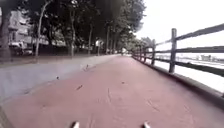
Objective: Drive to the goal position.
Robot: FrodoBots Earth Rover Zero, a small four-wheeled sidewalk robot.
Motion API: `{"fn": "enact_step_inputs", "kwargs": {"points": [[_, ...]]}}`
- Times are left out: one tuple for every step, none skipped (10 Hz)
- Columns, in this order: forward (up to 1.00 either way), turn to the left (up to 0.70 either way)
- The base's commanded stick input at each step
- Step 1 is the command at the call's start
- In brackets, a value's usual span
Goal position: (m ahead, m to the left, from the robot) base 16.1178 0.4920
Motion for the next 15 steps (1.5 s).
{"fn": "enact_step_inputs", "kwargs": {"points": [[0.7, 0.0], [0.7, 0.0], [0.7, 0.0], [0.7, 0.0], [0.7, 0.0], [0.7, 0.0], [0.7, 0.0], [0.7, 0.0], [0.7, 0.0], [0.7, 0.0], [0.7, 0.0], [0.7, 0.0], [0.7, 0.0], [0.7, 0.0], [0.7, 0.0]]}}
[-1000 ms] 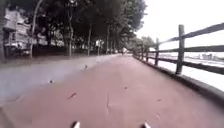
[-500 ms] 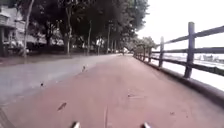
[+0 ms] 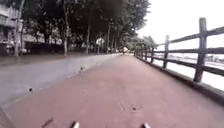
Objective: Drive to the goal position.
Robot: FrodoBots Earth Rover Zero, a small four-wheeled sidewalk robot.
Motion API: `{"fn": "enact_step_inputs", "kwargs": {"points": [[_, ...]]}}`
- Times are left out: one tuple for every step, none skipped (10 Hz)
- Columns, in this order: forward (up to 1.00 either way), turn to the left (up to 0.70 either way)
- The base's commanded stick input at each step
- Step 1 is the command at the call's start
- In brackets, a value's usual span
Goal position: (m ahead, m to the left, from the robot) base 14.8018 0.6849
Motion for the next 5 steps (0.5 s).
{"fn": "enact_step_inputs", "kwargs": {"points": [[0.7, 0.0], [0.7, 0.0], [0.7, 0.0], [0.7, 0.0], [0.7, 0.0]]}}
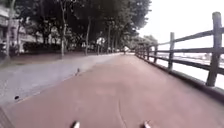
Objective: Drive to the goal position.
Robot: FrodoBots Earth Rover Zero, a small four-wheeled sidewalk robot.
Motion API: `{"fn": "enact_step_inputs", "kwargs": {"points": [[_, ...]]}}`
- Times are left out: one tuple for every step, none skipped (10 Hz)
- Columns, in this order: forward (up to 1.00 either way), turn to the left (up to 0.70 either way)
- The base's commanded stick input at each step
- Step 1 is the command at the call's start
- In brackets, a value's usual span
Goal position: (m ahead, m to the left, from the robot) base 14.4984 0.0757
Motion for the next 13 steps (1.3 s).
{"fn": "enact_step_inputs", "kwargs": {"points": [[0.7, 0.0], [0.7, 0.0], [0.7, 0.0], [0.7, 0.0], [0.7, 0.0], [0.7, 0.0], [0.7, 0.0], [0.7, 0.0], [0.7, 0.0], [0.7, 0.0], [0.7, 0.0], [0.7, 0.0], [0.7, 0.0]]}}
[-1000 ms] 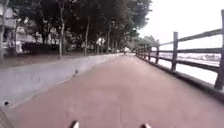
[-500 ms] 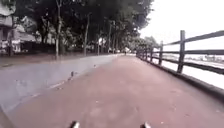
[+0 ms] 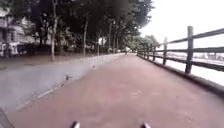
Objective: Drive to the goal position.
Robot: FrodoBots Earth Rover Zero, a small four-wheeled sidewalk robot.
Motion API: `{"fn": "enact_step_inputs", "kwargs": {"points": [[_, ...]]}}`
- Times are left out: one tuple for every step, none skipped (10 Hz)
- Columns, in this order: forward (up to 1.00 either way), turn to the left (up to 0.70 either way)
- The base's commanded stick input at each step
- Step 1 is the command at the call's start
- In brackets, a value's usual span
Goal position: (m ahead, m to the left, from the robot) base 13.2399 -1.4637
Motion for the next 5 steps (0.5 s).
{"fn": "enact_step_inputs", "kwargs": {"points": [[0.7, 0.0], [0.7, 0.0], [0.7, 0.0], [0.7, 0.0], [0.7, 0.0]]}}
